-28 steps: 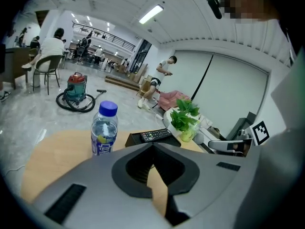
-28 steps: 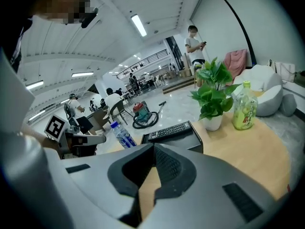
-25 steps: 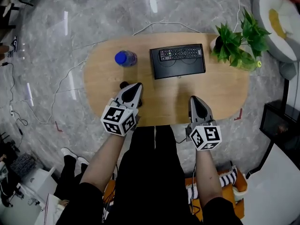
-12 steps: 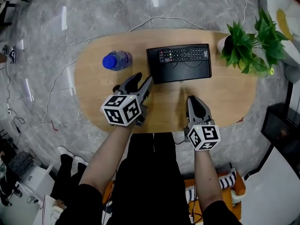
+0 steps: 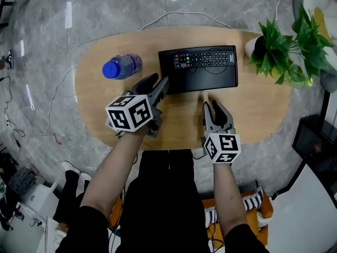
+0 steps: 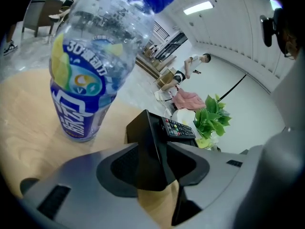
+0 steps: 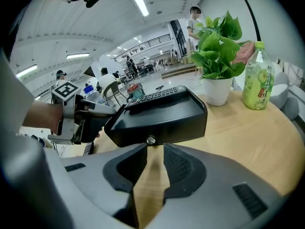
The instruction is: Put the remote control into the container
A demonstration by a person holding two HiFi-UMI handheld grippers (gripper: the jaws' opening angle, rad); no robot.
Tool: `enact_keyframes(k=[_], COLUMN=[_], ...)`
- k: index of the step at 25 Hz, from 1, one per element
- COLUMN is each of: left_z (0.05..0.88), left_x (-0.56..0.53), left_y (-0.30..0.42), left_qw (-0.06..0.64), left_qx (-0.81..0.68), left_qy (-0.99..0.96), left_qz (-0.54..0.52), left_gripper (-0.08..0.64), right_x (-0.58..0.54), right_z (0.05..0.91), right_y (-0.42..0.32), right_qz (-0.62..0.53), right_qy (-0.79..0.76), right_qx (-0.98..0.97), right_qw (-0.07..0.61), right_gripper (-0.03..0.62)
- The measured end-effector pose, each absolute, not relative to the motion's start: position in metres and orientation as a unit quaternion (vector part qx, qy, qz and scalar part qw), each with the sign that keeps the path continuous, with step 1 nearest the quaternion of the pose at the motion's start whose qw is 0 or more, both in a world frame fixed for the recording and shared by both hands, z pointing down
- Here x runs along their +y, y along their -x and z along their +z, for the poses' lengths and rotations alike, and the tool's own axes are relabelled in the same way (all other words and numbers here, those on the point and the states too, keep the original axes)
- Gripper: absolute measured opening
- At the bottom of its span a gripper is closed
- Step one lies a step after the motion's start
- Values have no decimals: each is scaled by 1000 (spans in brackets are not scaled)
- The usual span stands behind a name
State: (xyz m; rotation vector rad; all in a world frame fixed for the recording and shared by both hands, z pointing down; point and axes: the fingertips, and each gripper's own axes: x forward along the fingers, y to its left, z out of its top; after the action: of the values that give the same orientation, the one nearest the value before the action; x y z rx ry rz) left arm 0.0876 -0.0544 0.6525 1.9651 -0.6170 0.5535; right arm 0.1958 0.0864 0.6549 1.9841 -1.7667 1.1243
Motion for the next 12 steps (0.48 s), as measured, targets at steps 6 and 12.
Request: enact_keyframes(k=[6, 12], left_z=[660, 665], left_x=[-51, -53], left_y=[-94, -93], left_qw=[492, 510], left_qx=[-247, -241], left_qy=[-801, -791], left_qz=[238, 236], left_gripper=[187, 187], right_x=[72, 60], right_z=[665, 676], right_y=[-193, -187], right_qz=[376, 362], right_qy=[-676, -663], right_qx=[-615, -627], right_qw=[155, 190], right_gripper=[92, 97])
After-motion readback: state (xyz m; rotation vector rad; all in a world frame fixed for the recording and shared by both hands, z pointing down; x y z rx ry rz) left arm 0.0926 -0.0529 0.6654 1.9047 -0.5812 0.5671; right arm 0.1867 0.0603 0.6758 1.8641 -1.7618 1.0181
